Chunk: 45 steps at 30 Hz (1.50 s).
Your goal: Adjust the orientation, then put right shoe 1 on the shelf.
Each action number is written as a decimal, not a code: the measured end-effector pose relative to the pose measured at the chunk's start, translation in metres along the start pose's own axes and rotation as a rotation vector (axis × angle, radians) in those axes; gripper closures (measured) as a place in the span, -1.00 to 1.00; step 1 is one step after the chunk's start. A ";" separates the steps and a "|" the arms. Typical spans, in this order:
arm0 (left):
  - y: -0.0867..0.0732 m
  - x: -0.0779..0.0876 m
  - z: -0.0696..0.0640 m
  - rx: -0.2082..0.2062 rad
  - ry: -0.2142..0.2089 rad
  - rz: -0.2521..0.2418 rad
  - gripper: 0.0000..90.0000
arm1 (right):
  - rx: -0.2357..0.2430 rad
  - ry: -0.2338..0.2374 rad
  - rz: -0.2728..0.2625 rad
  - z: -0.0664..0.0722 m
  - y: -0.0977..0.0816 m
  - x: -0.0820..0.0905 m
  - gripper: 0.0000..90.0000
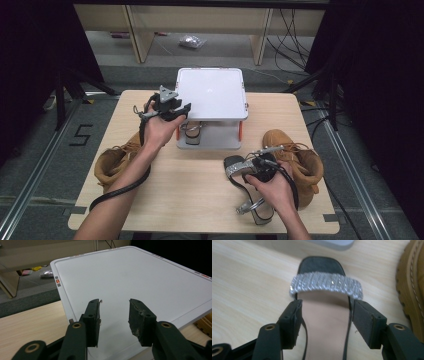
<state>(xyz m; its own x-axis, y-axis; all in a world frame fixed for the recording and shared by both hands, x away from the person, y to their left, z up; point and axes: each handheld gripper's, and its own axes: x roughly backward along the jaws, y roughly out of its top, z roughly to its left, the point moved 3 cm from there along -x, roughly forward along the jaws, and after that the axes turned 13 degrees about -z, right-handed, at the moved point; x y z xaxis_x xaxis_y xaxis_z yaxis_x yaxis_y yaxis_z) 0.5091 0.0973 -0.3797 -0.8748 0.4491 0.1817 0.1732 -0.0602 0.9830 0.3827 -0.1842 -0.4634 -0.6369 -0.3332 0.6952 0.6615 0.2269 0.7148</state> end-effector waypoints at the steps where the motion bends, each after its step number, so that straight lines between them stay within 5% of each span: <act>1: 0.000 0.000 0.000 0.002 0.000 0.000 0.34 | 0.010 -0.004 0.017 -0.003 -0.002 0.003 -0.07; 14: -0.004 -0.005 0.004 0.019 0.005 0.017 0.35 | -0.008 -0.020 0.134 -0.010 -0.010 0.020 -0.08; 16: -0.006 -0.006 0.004 0.018 -0.002 0.024 0.35 | -0.040 -0.031 0.171 -0.009 -0.011 0.023 -0.09; 28: -0.010 -0.012 0.006 0.022 -0.007 0.035 0.36 | -0.036 0.001 0.250 -0.004 -0.015 0.029 -0.12; 36: -0.010 -0.012 0.005 0.017 -0.012 0.034 0.37 | 0.038 0.028 0.325 -0.005 -0.016 0.013 -0.16; 45: -0.010 -0.012 0.005 0.020 -0.016 0.036 0.41 | 0.053 0.033 0.387 0.000 -0.015 -0.005 -0.22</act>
<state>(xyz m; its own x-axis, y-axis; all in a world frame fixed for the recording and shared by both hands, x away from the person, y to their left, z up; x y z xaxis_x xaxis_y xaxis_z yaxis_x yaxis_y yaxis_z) 0.5203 0.0966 -0.3920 -0.8604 0.4613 0.2164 0.2136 -0.0590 0.9751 0.3764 -0.1859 -0.4777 -0.3306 -0.2429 0.9120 0.8285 0.3880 0.4037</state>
